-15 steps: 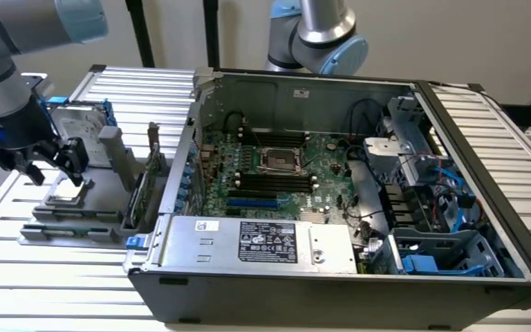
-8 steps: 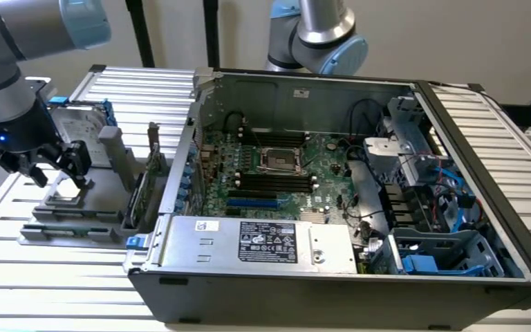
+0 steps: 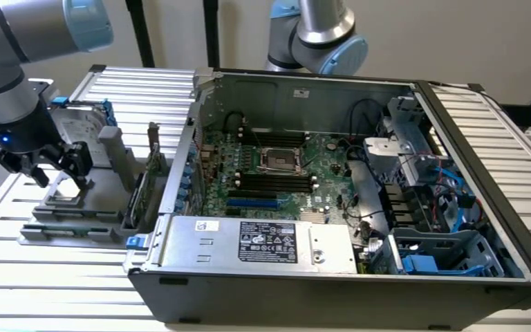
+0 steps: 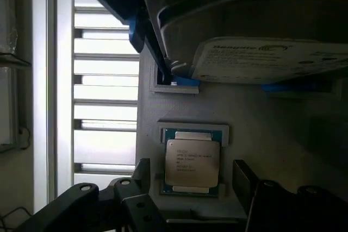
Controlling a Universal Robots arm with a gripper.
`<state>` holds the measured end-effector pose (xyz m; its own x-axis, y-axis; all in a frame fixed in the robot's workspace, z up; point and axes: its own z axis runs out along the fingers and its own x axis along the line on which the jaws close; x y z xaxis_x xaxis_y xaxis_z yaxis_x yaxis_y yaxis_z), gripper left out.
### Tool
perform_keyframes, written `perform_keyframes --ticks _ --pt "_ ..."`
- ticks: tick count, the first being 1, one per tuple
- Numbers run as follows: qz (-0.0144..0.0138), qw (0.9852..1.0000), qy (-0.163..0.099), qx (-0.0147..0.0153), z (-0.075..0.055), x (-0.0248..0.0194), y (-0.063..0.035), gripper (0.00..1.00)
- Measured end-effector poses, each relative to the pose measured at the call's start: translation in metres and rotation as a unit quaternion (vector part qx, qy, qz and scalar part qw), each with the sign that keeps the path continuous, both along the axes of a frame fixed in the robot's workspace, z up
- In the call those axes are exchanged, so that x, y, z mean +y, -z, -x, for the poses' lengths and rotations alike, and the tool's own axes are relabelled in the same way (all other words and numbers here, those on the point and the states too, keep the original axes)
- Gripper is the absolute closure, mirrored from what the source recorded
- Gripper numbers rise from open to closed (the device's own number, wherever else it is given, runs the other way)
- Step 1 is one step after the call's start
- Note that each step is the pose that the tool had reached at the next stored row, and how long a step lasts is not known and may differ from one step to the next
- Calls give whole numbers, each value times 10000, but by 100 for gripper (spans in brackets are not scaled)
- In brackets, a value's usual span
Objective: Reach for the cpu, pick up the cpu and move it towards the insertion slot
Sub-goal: 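Pick up the cpu and move it towards the insertion slot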
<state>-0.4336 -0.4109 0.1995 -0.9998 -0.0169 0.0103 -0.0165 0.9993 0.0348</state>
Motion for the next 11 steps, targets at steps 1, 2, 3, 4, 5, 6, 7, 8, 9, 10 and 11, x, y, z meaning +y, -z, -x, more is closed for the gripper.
perform_keyframes --ticks 1,2,3,4,5,6,7,8,9,10,11 --pt "0 10000 0 2 -5 1 5 29" --pt "0 10000 0 4 -11 2 9 29" --pt "0 10000 0 6 -15 2 14 29" --pt "1 10000 0 8 -17 3 18 29" --pt "1 10000 0 8 -19 3 24 29" --pt "3 10000 -1 9 -20 2 30 29" --pt "5 10000 0 10 -21 3 37 29" --pt "7 10000 0 10 -22 3 45 29" --pt "8 10000 0 10 -22 2 52 29" --pt "11 10000 0 11 -22 2 59 29" --pt "13 10000 -1 11 -23 2 64 29"
